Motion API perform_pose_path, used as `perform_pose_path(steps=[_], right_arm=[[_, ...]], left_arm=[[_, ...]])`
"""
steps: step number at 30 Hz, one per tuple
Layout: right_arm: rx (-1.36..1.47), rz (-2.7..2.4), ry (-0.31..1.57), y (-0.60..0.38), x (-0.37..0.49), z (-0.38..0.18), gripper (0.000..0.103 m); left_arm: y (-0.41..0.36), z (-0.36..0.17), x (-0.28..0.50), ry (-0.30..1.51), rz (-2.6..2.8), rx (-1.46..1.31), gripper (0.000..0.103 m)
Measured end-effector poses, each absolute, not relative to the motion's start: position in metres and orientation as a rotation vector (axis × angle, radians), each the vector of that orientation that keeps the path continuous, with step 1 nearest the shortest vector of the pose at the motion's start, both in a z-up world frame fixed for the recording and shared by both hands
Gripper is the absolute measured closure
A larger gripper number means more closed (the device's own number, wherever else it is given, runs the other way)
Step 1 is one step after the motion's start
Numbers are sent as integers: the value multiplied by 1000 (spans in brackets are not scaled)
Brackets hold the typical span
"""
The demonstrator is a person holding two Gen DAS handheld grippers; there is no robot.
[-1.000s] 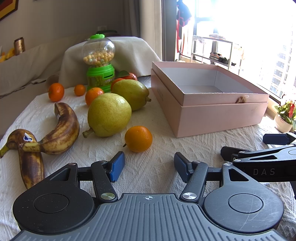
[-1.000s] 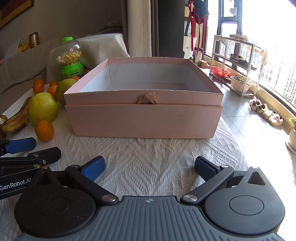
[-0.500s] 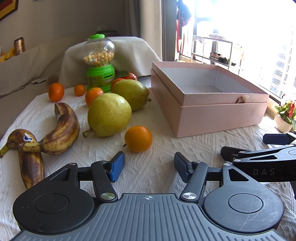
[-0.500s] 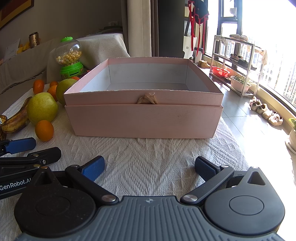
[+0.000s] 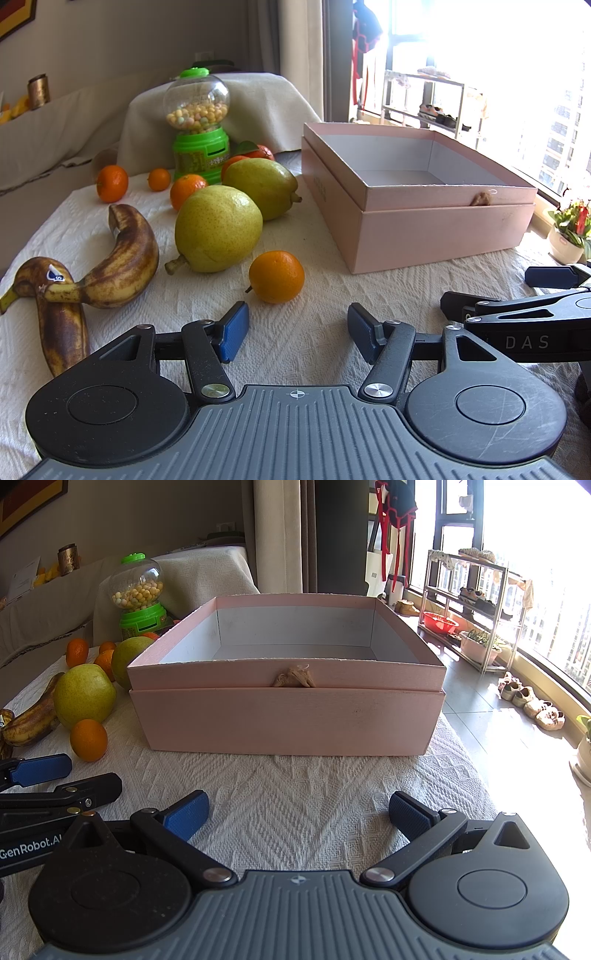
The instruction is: Organize fruits
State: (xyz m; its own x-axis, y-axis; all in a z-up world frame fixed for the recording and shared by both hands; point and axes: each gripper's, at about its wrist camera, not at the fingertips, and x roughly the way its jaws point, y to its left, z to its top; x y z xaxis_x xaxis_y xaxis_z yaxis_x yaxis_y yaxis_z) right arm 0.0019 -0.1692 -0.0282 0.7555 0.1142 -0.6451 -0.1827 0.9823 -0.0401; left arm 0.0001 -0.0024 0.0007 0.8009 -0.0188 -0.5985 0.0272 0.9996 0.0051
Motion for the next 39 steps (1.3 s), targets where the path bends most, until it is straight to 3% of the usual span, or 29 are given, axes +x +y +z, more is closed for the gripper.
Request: perform_pose_path(steps=[30,39], right_arm=[[-101,166,697,-167,2,-26,0],[-138,232,805,-170,13,-14,0]], left_arm=[[3,2,-3,640,-39,-7,41],[73,58,-34,593,-54,-180,42]])
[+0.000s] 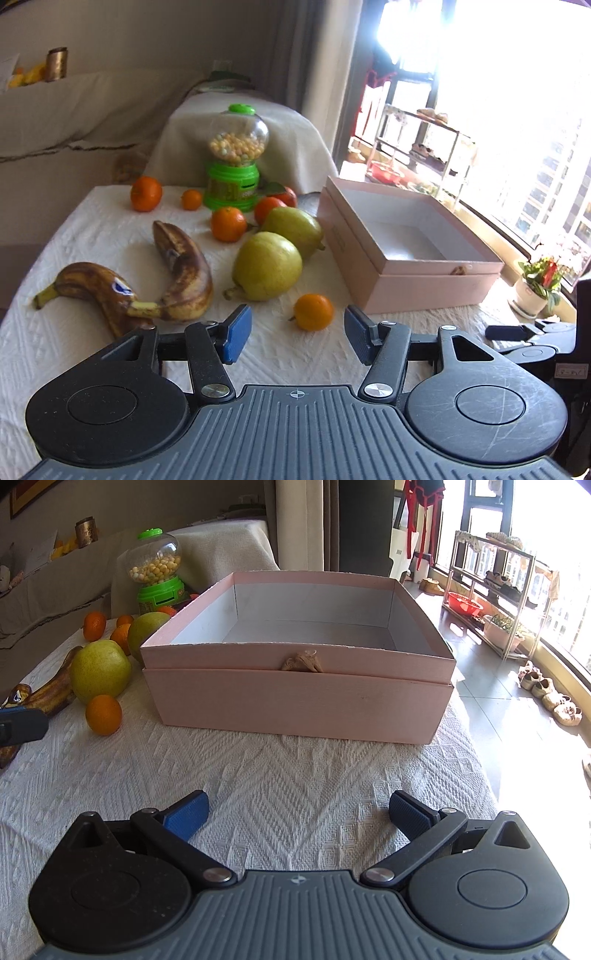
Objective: Organize fruits
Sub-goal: 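Move left tool to the spotted brown banana while right tool grasps the yellow pear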
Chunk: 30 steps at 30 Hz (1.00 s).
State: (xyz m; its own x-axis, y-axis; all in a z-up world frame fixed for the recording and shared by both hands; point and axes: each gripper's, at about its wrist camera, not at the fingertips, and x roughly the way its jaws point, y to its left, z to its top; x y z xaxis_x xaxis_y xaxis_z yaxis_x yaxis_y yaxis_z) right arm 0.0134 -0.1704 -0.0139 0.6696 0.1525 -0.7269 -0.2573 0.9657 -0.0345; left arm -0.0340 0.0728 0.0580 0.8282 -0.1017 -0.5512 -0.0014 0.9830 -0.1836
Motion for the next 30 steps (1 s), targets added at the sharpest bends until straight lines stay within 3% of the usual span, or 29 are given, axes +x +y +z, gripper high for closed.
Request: perform_pose_path(steps=[7,10,14,22,26,30], right_arm=[[-175,251,815,-161,11,-15,0],[-170,385,817,-147,10,-3,15],[-232,558,668,-109,-10,24,15],[-765,683,352,-1,-22,25,17],[-807,678,408,27,0,14,21],[-529,657,609,28,43,16,23]], left_arm=[[167,69,-16,660,126,-345,43],[164,70,-12,678,36,-314,43],[152,72,-15,633,55,-232,43],[177,75,-39,534,107,-278,43],[196,61,-42,550,120,-334,43],[205,49,-43,566,105,-364,44]])
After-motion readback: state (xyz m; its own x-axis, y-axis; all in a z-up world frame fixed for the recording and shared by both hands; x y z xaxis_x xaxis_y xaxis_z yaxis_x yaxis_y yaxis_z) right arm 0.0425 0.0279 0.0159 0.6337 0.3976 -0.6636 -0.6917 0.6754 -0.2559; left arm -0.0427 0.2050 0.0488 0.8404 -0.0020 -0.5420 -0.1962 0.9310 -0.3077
